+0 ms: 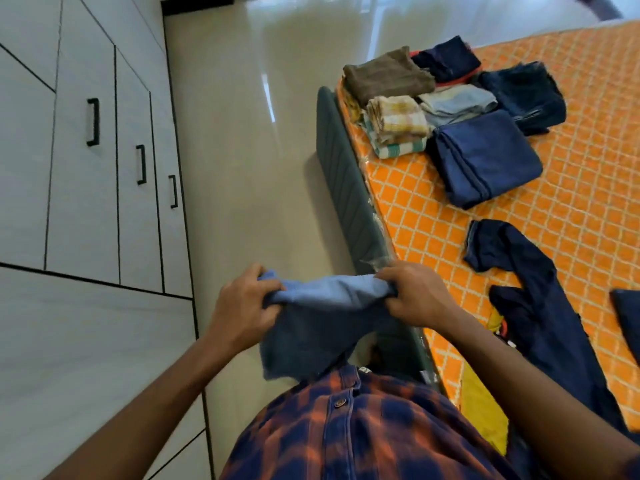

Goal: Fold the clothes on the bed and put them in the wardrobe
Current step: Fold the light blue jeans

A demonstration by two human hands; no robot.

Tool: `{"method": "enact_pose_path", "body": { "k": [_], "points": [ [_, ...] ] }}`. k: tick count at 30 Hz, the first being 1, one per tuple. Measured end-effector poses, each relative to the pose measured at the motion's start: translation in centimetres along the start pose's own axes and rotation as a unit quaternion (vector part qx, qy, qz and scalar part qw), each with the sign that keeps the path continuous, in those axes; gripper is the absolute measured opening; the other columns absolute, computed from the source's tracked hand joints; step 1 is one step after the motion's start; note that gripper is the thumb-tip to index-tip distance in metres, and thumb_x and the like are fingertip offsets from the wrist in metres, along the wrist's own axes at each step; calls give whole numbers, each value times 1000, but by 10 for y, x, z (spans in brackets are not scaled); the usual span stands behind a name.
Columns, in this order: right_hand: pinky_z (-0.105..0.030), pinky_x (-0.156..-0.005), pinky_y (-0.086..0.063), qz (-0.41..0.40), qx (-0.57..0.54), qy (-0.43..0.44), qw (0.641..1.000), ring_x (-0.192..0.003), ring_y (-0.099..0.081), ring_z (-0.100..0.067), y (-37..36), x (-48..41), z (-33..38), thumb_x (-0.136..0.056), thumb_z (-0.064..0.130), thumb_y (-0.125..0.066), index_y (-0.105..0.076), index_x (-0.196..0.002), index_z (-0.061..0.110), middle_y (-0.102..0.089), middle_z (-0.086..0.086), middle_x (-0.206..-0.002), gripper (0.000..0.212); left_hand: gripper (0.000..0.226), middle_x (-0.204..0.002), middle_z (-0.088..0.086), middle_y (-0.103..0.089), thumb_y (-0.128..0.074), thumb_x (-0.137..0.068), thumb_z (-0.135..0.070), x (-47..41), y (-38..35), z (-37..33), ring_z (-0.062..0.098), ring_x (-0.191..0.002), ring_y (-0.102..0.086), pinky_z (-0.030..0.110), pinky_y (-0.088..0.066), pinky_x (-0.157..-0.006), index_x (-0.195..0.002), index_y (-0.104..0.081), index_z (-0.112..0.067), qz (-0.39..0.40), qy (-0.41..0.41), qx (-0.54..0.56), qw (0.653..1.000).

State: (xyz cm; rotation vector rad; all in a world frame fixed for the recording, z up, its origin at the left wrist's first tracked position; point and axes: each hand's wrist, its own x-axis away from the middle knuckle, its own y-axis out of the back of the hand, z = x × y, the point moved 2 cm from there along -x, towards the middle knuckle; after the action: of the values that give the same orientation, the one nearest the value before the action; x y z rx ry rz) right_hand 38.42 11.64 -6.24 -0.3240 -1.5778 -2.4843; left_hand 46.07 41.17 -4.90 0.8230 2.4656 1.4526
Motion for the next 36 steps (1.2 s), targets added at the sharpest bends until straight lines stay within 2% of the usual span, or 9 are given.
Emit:
{"method": "enact_pose_path", "body": {
  "k": [3,6,8,11,16,19,24,31,36],
  "points": [
    [-21,-60,-41,-44,-202,-43,977,-74,-61,-5,40,-6,-26,-60,22,-60,-66,-77,38,-65,19,-77,24,40,-84,-3,-55,-46,-75,-52,-28,10,-28,19,-76,-57,36,-49,-68,-88,-72,-24,-22,28,47,998],
    [-10,-64,-44,-68,-317,-11,946,-74,-63,8,78,-20,-47,-65,-5,-68,-67,-79,44,-69,24,-76,51,37,-71,0,-56,-46,-75,-53,-70,22,-54,22,-72,-55,41,-47,-65,-73,-65,-21,-39,5,55,998],
    [-18,-67,-53,-97,-376,-1,921,-80,-66,4,106,-42,-67,-66,-17,-68,-73,-84,30,-74,12,-83,50,33,-61,-3,-50,-49,-77,-53,-110,33,-71,25,-66,-53,37,-40,-60,-60,-51,-25,-53,-7,34,998],
    [-42,-75,-59,-186,-422,5,887,-85,-68,-14,165,-90,-92,-57,-7,-68,-75,-90,11,-75,-8,-90,38,32,-55,-4,-47,-58,-80,-46,-177,62,-107,23,-58,-49,33,-36,-56,-58,-50,-24,-103,-29,28,994],
    [-25,-61,-54,-291,-474,45,830,-73,-63,-4,303,-136,-108,-54,-9,-68,-73,-99,7,-69,0,-86,48,47,-59,12,-54,-57,-83,-53,-266,138,-182,33,-59,-54,43,-47,-58,-68,-60,-9,-245,-82,3,966],
    [-32,-75,-58,-347,-503,103,785,-87,-67,-14,376,-135,-114,-47,-8,-62,-73,-97,12,-71,-2,-94,55,38,-74,14,-62,-60,-88,-51,-288,172,-229,31,-72,-58,40,-51,-65,-85,-75,-17,-336,-120,13,934],
    [-33,-80,-55,-378,-540,181,730,-97,-66,-22,442,-98,-133,-44,-15,-53,-70,-100,7,-71,-8,-100,63,27,-94,14,-60,-67,-90,-38,-270,184,-305,18,-84,-55,25,-42,-72,-97,-75,-13,-436,-185,11,881],
    [-30,-83,-55,-331,-541,129,762,-106,-67,-22,356,1,-215,-49,-17,-49,-68,-107,14,-73,-4,-110,68,18,-85,9,-47,-63,-79,-22,-186,50,-340,19,-74,-47,23,-29,-61,-80,-68,-5,-359,-240,26,901],
    [-33,-86,-57,-278,-556,-41,782,-106,-69,-21,195,109,-301,-54,-18,-55,-75,-102,28,-75,4,-108,69,7,-84,4,-47,-72,-74,-12,-98,-122,-335,25,-71,-53,38,-46,-60,-81,-69,-10,-146,-207,111,961]
  ]
}}
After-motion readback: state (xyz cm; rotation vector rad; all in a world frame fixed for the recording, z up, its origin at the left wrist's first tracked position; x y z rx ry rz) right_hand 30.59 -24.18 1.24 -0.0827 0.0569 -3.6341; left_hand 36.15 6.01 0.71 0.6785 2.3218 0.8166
